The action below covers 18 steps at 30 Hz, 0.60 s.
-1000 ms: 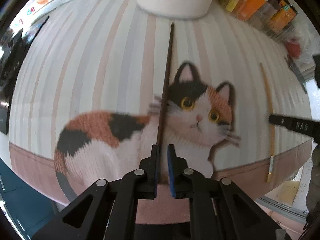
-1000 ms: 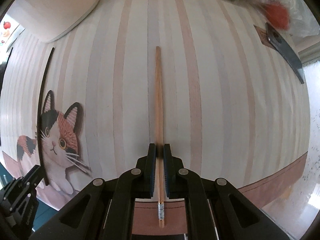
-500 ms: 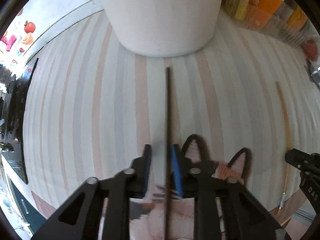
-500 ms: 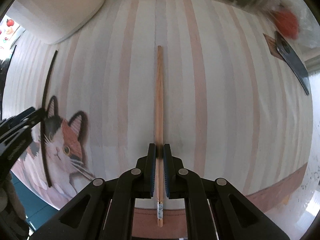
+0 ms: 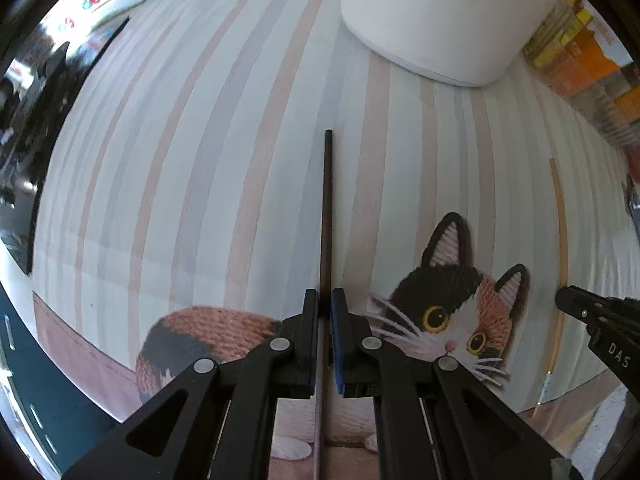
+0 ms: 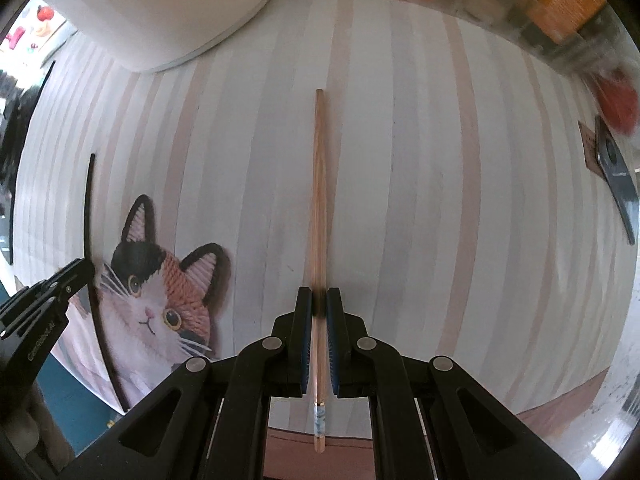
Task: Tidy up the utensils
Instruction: 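Lift both chopsticks and carry them over the cream holder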
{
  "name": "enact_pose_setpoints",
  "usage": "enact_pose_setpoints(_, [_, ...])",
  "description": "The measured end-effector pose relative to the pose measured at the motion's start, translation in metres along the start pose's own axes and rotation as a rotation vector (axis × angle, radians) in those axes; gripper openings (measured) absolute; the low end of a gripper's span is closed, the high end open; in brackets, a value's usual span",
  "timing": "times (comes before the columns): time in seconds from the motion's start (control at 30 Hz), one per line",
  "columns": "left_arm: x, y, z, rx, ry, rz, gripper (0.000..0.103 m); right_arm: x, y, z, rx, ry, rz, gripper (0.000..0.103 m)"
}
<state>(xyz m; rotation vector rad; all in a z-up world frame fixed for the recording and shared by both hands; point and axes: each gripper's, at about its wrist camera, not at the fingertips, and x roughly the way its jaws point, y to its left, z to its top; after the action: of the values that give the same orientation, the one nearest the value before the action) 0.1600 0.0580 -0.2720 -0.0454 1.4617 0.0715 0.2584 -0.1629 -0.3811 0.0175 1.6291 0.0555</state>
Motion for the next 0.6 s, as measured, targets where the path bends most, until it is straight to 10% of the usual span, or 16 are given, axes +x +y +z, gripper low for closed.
enact_pose_setpoints(0.6, [0.019,-0.007,0.002,0.041,-0.028,0.023,0.004,0.003,0.032,-0.006,-0.032,0.009,-0.063,0.008])
